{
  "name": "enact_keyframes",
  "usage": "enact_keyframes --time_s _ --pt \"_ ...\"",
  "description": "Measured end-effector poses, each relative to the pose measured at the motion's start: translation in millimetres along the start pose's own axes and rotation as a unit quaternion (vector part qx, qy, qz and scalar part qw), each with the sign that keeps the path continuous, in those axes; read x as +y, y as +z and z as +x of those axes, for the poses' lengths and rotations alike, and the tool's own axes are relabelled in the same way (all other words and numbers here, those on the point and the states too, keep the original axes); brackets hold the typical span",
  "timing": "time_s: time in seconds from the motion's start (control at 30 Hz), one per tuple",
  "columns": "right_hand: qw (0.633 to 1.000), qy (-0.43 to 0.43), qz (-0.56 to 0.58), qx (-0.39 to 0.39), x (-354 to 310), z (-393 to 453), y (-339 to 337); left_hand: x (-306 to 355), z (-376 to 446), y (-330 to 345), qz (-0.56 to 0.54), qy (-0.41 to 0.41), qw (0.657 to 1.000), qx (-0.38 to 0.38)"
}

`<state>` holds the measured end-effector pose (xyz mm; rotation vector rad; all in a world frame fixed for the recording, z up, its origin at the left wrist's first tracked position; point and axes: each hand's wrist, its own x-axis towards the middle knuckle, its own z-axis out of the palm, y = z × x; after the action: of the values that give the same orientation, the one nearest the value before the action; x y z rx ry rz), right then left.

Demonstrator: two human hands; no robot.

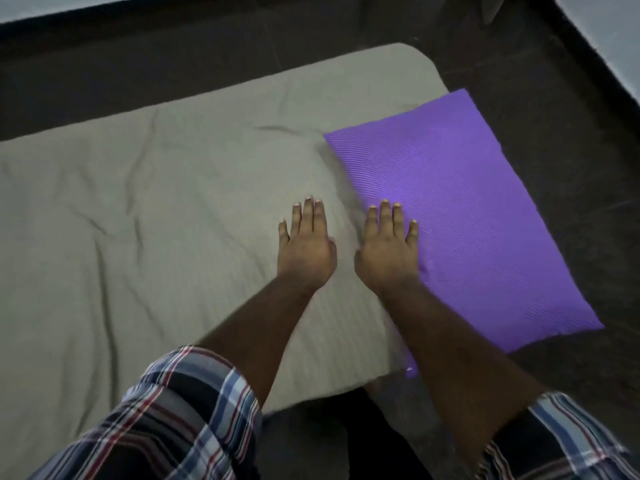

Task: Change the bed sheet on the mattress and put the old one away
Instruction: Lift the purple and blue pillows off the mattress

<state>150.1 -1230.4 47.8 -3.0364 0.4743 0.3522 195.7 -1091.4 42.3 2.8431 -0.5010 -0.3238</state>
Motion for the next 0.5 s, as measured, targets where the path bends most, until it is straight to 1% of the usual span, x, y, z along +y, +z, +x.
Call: enact_keyframes --time_s 0.23,0.37,0.5 --pt "0.999 -0.049 0.021 -0.008 -227 -68 -19 -207 -92 -68 -0.002 -0.051 0.999 0.005" --pt "0.995 -0.098 0.034 -0.002 -357 -109 -20 -324 -149 -98 0.012 -0.092 0.996 0.012" --pt "0.988 -0.151 0.034 -0.014 -465 -157 -15 -422 -207 -118 0.019 -0.131 0.991 0.023"
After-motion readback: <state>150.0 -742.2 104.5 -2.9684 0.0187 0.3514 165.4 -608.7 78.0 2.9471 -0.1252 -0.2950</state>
